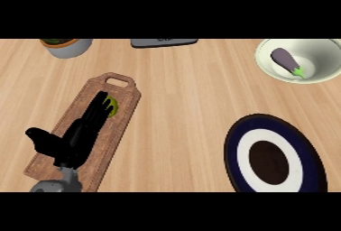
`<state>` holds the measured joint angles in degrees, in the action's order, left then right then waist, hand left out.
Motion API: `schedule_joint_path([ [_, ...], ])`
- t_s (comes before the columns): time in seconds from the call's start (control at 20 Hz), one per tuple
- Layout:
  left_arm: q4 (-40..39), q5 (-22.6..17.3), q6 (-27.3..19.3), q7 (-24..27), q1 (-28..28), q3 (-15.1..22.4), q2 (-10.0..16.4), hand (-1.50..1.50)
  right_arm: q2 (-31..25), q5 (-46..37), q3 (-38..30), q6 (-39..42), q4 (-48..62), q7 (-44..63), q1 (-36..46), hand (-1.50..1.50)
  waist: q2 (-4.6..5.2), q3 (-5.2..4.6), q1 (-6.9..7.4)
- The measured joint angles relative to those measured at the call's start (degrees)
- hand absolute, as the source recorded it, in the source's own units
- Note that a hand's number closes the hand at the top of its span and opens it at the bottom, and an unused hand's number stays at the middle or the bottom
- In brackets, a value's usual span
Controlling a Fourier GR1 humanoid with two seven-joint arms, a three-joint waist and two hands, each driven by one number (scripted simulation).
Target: Pick the eggplant from the plate and place it in the bowl
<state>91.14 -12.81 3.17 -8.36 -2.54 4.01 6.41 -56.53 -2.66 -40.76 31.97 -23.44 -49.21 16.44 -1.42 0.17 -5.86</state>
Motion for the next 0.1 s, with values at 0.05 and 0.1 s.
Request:
schedule_joint_path([
  [0.05,0.0,0.1,-0.3,-0.1,0.0,-0.1,0.0,0.0,0.6,0.2,0.4,0.0,-1.1,-0.4,-2.3,1.5,-0.05,0.03,-0.49],
  [0.1,0.3,0.1,-0.4,-0.1,0.3,-0.2,0.0,0.0,1.1,0.3,1.0,0.1,-2.4,-0.6,-4.3,1.5,-0.12,0.05,-0.67],
])
